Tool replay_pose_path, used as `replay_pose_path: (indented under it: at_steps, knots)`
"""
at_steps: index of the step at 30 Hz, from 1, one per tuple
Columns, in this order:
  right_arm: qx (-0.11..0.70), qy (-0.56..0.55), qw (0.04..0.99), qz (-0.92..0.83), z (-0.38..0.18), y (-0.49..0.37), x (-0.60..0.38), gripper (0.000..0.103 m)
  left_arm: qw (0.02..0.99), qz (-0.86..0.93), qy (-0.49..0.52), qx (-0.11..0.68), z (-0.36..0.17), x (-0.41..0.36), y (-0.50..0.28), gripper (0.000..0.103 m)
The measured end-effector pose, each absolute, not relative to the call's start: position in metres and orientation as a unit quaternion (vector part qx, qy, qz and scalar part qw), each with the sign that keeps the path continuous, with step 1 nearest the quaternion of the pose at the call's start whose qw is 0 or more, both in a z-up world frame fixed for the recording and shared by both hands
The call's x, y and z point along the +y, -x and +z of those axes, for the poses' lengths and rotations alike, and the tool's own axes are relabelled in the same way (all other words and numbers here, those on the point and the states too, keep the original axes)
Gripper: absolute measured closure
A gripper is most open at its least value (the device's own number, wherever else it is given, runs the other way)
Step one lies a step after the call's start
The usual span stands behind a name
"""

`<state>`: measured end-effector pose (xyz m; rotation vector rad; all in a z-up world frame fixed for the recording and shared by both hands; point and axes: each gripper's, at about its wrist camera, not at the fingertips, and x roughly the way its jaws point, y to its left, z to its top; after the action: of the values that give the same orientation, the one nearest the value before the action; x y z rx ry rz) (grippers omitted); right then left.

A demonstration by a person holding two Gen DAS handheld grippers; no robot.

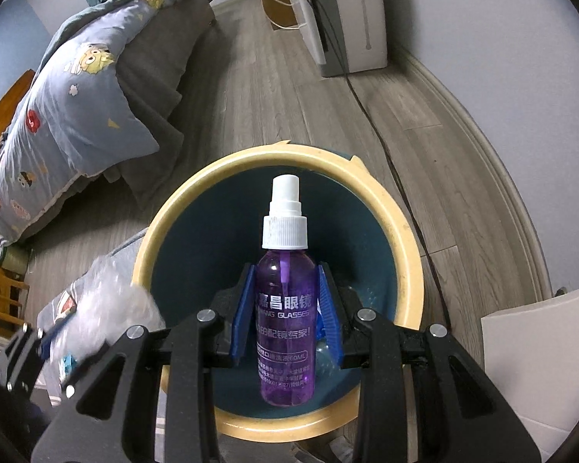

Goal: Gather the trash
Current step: 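Drop the spray bottle and clear bag into the bin, opening both grippers, then grasp the blue glove with the right gripper and lift it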

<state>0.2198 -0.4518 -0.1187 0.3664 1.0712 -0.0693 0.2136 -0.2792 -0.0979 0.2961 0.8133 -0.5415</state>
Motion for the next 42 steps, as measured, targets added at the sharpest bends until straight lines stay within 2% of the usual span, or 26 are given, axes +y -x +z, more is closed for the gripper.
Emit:
replay_pose_path:
  at_steps: [12, 14, 24, 30, 31, 33, 39, 42]
  knots:
    - [0.517, -0.139, 0.844, -0.033, -0.129, -0.225, -0.441, 0.071, 0.865, -0.251, -0.119, 0.418, -0.126, -0.28, -0.23, 0.061]
    - [0.517, -0.14, 0.844, -0.031, -0.13, -0.226, -0.441, 0.071, 0.868, -0.249, -0.121, 0.413, -0.127, -0.279, -0.229, 0.05]
    - [0.513, -0.123, 0.849, -0.025, -0.129, -0.228, -0.435, 0.071, 0.885, -0.225, -0.105, 0.393, -0.119, -0.264, -0.229, 0.014]
    - [0.509, -0.125, 0.851, -0.027, -0.128, -0.229, -0.433, 0.069, 0.89, -0.21, -0.102, 0.391, -0.115, -0.249, -0.224, 0.01]
    - [0.505, -0.126, 0.853, -0.028, -0.126, -0.229, -0.432, 0.067, 0.89, -0.208, -0.104, 0.392, -0.115, -0.246, -0.222, 0.01]
    - [0.498, -0.128, 0.857, -0.03, -0.122, -0.228, -0.432, 0.047, 0.891, -0.205, -0.107, 0.391, -0.113, -0.242, -0.22, 0.01]
    - [0.485, -0.115, 0.866, -0.033, -0.11, -0.225, -0.424, 0.005, 0.895, -0.189, -0.105, 0.391, -0.101, -0.222, -0.209, 0.008]
    - [0.484, -0.113, 0.867, -0.028, -0.103, -0.224, -0.416, 0.006, 0.897, -0.178, -0.101, 0.391, -0.09, -0.201, -0.199, 0.008]
